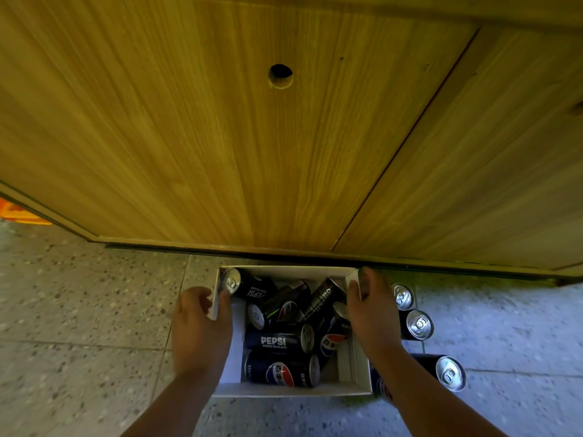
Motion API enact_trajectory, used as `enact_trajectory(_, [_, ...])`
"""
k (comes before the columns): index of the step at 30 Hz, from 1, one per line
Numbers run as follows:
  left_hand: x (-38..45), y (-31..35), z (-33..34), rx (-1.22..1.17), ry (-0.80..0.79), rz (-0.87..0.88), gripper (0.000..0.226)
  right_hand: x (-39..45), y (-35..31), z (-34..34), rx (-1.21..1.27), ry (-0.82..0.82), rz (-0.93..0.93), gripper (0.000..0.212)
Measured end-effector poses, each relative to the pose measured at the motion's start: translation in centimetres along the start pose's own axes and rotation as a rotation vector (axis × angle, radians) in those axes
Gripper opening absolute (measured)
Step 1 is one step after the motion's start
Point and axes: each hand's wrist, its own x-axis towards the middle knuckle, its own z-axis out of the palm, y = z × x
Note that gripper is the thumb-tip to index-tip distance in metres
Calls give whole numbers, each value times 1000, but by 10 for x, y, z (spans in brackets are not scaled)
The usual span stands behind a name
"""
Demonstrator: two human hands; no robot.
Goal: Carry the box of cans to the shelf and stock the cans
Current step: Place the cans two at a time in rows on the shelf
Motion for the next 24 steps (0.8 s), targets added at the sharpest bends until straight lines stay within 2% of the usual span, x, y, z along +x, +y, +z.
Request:
enact_trajectory(2, [-4,7,10,-130,-14,-127,27,-1,-13,4,-76,8,-218,32])
enact_trajectory(5, [-10,16,33,-216,-95,-315,45,-6,-33,21,-220,-197,-513,29])
enact_trajectory(7, [-11,20,48,-246,-157,-422,43,-6,-39,40,-333,-356,-623,32])
enact_trajectory(9, [-5,21,62,-272,-149,-550,34,0,-38,59,-413,-482,-667,37])
enact_trajectory(12, [12,19,75,-312,-130,-739,81,14,-34,80,-598,-600,-736,45])
enact_trajectory(13, [18,18,78,-344,-118,-771,85,18,-33,85,-656,-628,-766,47])
enact_trajectory(15, [27,16,81,-384,-123,-805,82,22,-29,93,-750,-654,-848,47])
enact_trajectory(18, [28,16,89,-381,-101,-805,92,25,-25,105,-788,-636,-938,53])
enact_trajectory(21, [21,18,93,-406,-21,-779,92,26,-23,117,-774,-632,-920,66])
enact_trajectory(24, [17,16,94,-476,-7,-748,84,26,-20,123,-774,-647,-842,62])
